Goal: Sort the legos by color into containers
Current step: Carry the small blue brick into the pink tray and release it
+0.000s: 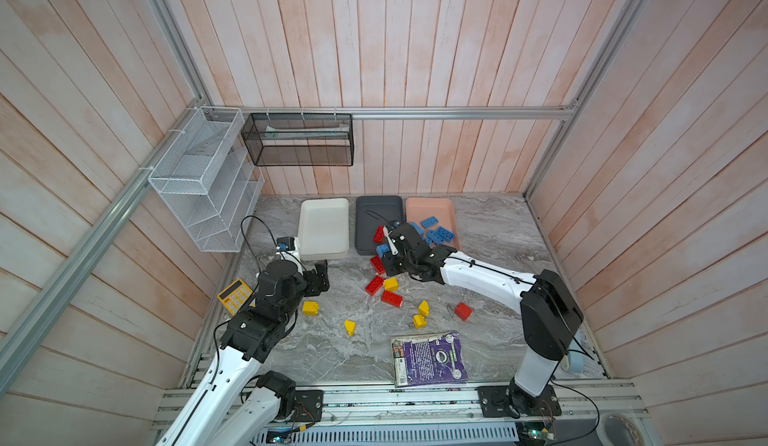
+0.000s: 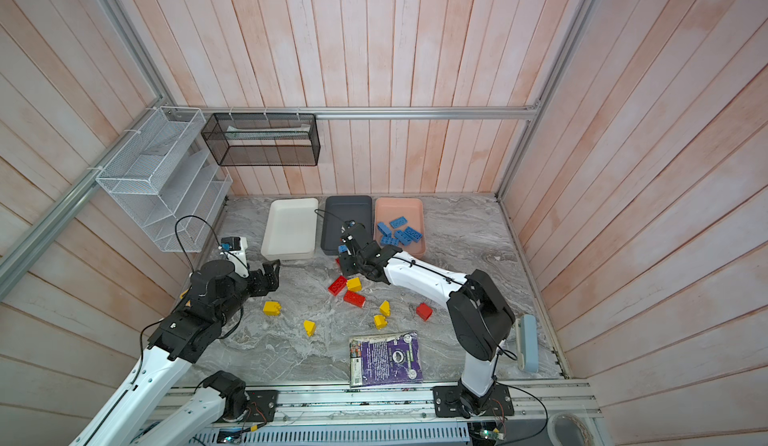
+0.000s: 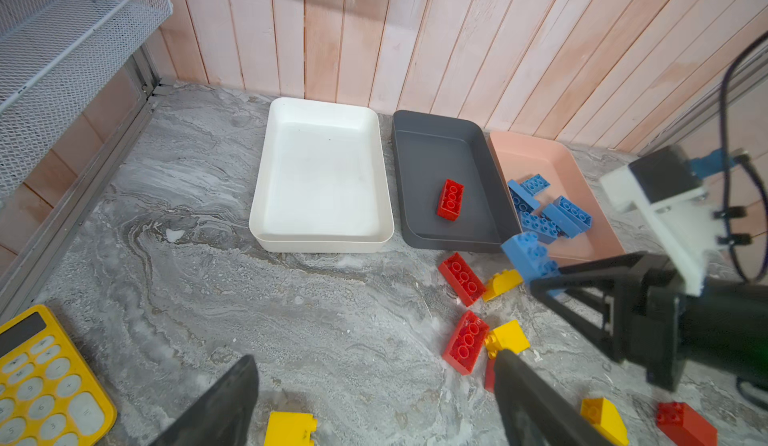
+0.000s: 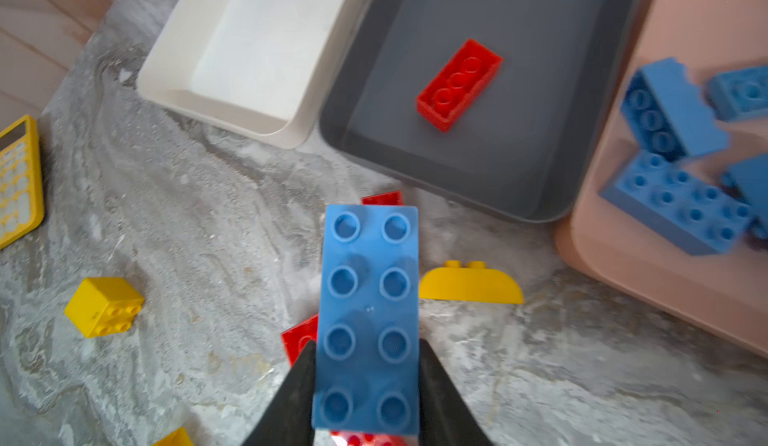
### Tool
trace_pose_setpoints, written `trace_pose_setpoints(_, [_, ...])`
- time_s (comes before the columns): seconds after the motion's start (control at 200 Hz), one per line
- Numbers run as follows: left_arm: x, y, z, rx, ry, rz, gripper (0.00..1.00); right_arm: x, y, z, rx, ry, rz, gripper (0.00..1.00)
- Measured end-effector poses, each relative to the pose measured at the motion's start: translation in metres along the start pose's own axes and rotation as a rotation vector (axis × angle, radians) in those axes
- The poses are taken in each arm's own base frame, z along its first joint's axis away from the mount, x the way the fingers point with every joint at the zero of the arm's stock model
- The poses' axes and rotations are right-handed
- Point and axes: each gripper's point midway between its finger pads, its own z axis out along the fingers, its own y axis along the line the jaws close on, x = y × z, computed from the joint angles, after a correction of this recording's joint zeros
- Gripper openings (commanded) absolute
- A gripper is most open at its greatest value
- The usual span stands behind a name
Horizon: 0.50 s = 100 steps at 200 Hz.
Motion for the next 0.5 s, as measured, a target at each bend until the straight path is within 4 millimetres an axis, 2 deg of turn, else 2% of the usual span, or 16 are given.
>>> trace_pose_setpoints(0.145, [0.001, 0.0, 0.001, -0.001, 0.006, 0.002, 0.9, -0.023, -0.054, -0.003, 0.048, -0.036, 0.103, 0.37])
trace_pose_setpoints(0.275, [0.002, 0.0, 0.002, -0.002, 0.01, 0.003, 0.9, -0.034, -0.094, -0.005, 0.085, -0.052, 0.178, 0.38])
trace_pose_setpoints(0.5, [0.003, -0.001, 0.004, 0.002, 0.018, 0.01, 0.9, -0.038, -0.153, 0.005, 0.153, -0.045, 0.269, 0.41])
